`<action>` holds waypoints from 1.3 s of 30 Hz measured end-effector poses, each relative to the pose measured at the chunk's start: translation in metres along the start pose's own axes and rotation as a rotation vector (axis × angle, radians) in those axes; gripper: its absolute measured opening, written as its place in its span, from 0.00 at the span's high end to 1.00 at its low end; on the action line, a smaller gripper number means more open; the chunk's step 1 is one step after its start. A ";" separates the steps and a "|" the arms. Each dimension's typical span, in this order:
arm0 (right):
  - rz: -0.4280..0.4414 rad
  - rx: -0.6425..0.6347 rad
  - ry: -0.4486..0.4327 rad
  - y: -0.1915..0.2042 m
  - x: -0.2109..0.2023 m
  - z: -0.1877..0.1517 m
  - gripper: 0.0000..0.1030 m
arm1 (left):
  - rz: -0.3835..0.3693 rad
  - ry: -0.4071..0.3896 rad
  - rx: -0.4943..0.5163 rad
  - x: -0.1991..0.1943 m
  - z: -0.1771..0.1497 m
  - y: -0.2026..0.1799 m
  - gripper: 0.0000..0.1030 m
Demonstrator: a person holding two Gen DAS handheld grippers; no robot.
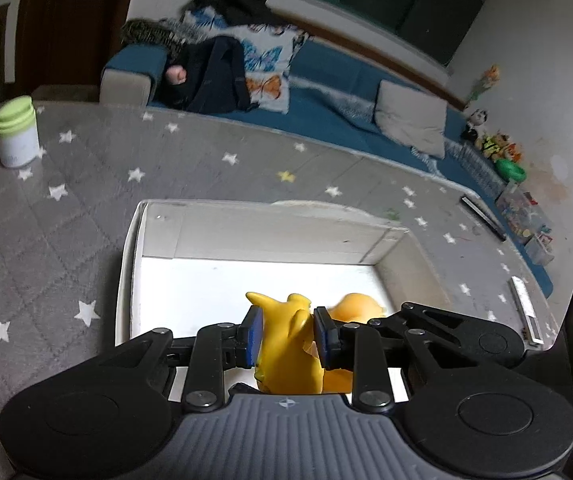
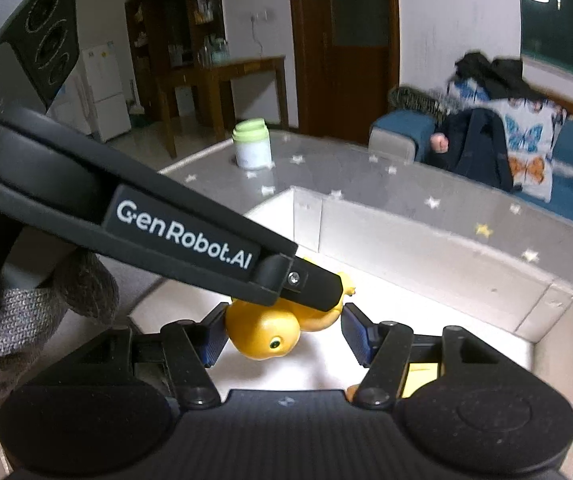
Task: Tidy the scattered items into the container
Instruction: 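Lift the small duck with both grippers over the box wall, then lower the small duck into the box and open both grippers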
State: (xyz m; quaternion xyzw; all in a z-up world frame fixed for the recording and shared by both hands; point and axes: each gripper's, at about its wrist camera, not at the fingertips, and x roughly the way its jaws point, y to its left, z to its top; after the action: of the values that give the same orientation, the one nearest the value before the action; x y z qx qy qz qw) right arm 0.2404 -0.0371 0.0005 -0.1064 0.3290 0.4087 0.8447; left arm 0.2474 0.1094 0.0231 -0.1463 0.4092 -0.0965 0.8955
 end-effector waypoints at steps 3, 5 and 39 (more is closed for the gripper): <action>0.013 0.013 0.039 -0.007 0.016 0.000 0.41 | 0.001 0.026 -0.020 0.012 0.000 0.011 0.71; 0.019 0.021 0.061 -0.011 0.024 0.000 0.41 | -0.002 0.042 -0.035 0.019 0.000 0.017 0.71; -0.096 -0.064 -0.055 0.016 -0.034 -0.020 0.19 | 0.043 -0.078 0.046 -0.034 -0.033 -0.013 0.71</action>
State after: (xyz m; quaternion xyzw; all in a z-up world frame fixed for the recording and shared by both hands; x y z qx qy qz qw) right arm 0.2034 -0.0568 0.0085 -0.1379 0.2870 0.3807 0.8681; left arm 0.2000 0.1012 0.0311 -0.1203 0.3746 -0.0807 0.9158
